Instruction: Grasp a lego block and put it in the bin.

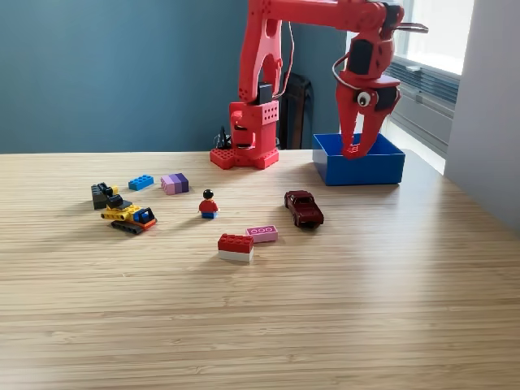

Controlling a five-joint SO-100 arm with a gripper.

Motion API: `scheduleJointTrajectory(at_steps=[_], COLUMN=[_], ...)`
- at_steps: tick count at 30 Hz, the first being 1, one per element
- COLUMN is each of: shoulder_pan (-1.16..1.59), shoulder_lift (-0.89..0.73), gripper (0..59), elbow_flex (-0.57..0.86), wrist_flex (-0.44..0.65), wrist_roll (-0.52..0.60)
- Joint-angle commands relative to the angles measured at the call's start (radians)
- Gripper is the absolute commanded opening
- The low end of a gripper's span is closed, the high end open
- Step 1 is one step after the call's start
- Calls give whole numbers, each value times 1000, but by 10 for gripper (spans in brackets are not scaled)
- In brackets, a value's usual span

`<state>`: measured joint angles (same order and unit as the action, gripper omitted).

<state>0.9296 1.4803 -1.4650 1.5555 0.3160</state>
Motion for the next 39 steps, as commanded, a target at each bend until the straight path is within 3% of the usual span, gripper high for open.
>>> scheduleJointTrajectory(at_steps=[1,10,13,15,27,34,39], shoulder_pan=[209,337,336,336,255,-89,-374], shoulder_lift=[67,18,17,17,31,32,17], gripper=[0,5,208,251,256,253,258], elbow_flex=[40,58,58,58,69,101,207], wrist_flex=[41,66,66,66,66,64,63], wrist_roll=[17,-9,-21,-14,-6,-58,-117])
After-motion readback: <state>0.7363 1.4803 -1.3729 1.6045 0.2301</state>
